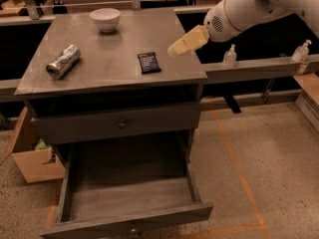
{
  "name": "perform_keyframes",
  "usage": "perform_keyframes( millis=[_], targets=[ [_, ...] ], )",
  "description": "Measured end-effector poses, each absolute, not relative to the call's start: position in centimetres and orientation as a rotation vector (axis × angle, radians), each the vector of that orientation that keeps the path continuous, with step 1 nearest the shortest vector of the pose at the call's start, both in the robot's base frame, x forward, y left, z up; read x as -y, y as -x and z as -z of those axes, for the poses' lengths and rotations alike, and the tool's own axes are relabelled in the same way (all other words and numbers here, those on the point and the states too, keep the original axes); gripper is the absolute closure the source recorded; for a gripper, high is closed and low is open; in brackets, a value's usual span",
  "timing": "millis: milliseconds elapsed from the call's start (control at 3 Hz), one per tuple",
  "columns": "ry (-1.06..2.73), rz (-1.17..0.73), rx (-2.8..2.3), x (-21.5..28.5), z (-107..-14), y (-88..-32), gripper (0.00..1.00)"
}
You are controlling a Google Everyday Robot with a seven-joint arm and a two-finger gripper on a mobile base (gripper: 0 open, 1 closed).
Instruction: Place rxbar blueberry into middle drawer
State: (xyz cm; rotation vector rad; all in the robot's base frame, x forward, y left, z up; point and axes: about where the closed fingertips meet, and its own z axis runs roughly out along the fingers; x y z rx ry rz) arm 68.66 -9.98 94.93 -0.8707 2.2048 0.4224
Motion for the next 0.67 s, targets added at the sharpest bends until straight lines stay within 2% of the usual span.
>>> perform_keyframes(
  millis=[667],
  targets=[
    [0.812,-0.376,-2.243,9.6,-94.7,-70.0,0.0]
  ],
)
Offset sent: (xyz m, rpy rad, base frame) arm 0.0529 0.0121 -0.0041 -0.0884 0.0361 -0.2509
